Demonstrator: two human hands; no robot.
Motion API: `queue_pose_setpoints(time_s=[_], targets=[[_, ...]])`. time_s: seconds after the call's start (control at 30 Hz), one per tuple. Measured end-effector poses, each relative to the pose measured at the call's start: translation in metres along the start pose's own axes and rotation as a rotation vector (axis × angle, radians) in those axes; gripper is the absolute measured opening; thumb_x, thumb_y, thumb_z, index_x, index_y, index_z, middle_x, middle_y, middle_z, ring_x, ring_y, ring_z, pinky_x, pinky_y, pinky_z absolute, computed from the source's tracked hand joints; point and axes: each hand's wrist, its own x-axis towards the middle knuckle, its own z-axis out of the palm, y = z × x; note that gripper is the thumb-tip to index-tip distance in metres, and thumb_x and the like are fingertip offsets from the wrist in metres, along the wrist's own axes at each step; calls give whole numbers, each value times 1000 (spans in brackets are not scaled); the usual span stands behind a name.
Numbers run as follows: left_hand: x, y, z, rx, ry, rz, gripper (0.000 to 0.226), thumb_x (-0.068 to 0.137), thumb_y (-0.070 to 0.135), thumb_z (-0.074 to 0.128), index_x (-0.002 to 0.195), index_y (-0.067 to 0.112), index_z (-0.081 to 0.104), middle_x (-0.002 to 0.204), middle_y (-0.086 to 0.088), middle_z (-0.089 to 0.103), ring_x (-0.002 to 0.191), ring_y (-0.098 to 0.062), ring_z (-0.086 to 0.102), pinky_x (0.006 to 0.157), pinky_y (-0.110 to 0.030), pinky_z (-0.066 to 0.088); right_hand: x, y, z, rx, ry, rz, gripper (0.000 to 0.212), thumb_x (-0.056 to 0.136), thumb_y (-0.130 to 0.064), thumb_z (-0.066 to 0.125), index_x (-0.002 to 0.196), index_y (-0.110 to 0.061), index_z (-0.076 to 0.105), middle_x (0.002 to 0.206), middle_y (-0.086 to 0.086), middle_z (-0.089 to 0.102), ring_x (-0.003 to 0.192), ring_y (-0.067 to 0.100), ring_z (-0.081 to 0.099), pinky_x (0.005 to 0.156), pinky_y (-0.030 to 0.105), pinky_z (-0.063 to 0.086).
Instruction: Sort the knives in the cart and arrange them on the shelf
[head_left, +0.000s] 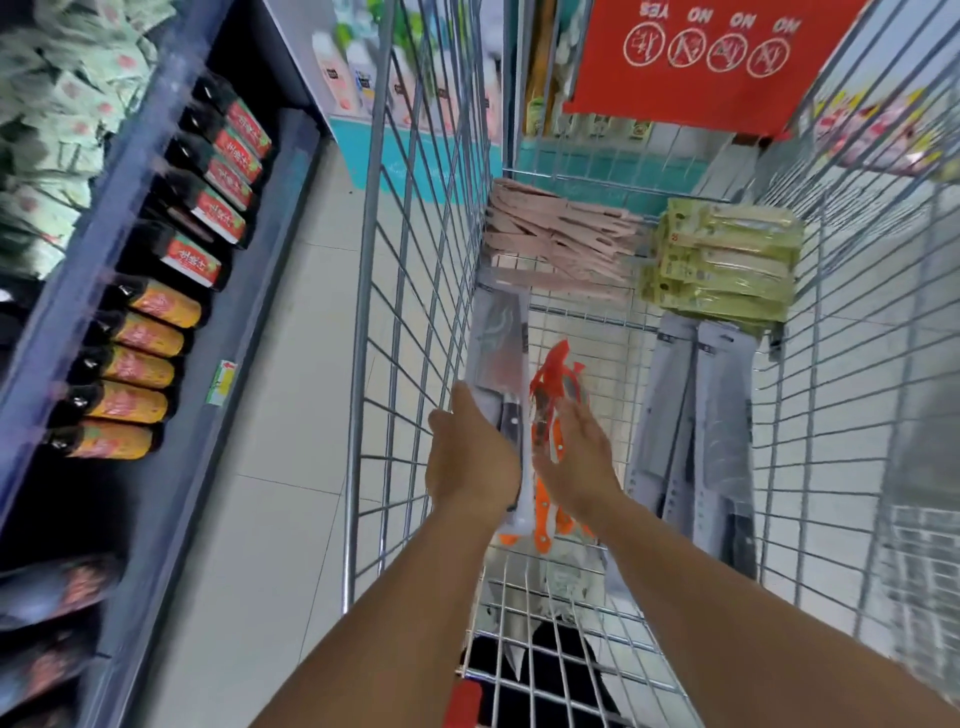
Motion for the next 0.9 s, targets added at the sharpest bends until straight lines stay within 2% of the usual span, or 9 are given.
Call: queue_pose_setpoints(time_s=[0.07, 0.17, 0.23, 0.37, 0.47, 0.57, 0.7, 0.8, 0.9], targets=[[-7, -2, -4, -7, -6, 19, 57, 93, 12, 44, 145, 24, 25, 129, -12, 39, 106, -32, 53, 76, -37, 43, 0, -5, 3, 78, -19, -21, 64, 96, -22, 40, 151, -33, 10, 158, -5, 16, 145, 25, 18, 116, 47, 23], [-18, -3, -7, -1, 11, 35, 54, 94, 16, 45, 144, 24, 26, 127, -11, 40, 103, -32, 55, 73, -35, 42, -2, -16, 3, 208, -49, -96, 71, 96, -9, 36, 150, -42, 1, 154, -5, 26, 139, 22, 30, 111, 45, 34], [-24, -5, -9, 22, 11, 34, 54, 95, 20, 45, 145, 25, 25, 127, -10, 40, 104, -31, 55, 72, -34, 39, -4, -21, 1, 309, -38, -99, 67, 99, -15, 35, 148, -47, 1, 149, -10, 33, 134, 18, 38, 109, 41, 37], [-31, -11, -10, -25, -20, 26, 51, 94, 16, 44, 143, 22, 30, 127, -12, 44, 100, -30, 54, 69, -32, 38, -12, -24, -6, 427, -6, -39, 50, 103, -34, 32, 149, -43, 14, 155, -15, 24, 140, 10, 29, 109, 29, 31], [-31, -17, -6, -97, -35, -13, 49, 88, 6, 45, 135, 19, 39, 122, -12, 50, 88, -25, 51, 63, -31, 39, -20, -27, -15, 581, -12, 74, 47, 102, -41, 31, 148, -40, 22, 153, -14, 29, 139, 12, 32, 111, 36, 31], [-33, -20, -3, -148, -40, 8, 51, 85, 2, 43, 134, 17, 41, 119, -13, 52, 97, -30, 57, 70, -36, 50, -27, -34, -23, 657, 6, 153, 43, 101, -33, 31, 144, -31, 37, 147, -4, 41, 135, 20, 38, 108, 40, 32], [-41, -14, -1, -206, -7, 111, 56, 93, 5, 40, 145, 23, 31, 128, -9, 45, 103, -22, 52, 78, -30, 43, -38, -51, -40, 813, 11, 180, 36, 98, -37, 40, 123, -20, 59, 122, 0, 61, 112, 19, 57, 89, 33, 48], [-46, -7, 10, -228, -5, 190, 52, 99, 9, 32, 148, 24, 26, 132, -7, 43, 106, -19, 49, 83, -29, 41, -46, -56, -55, 843, 70, 133, 39, 92, -29, 55, 130, -23, 49, 107, -4, 64, 92, 9, 62, 72, 21, 47], [-50, 0, 32, -234, -24, 323, 42, 99, 14, 35, 140, 23, 39, 124, -10, 47, 106, -23, 53, 85, -31, 45, -57, -48, -69, 721, 203, 92, 51, 90, -16, 60, 134, -27, 37, 99, -14, 52, 80, -3, 53, 67, 8, 39]])
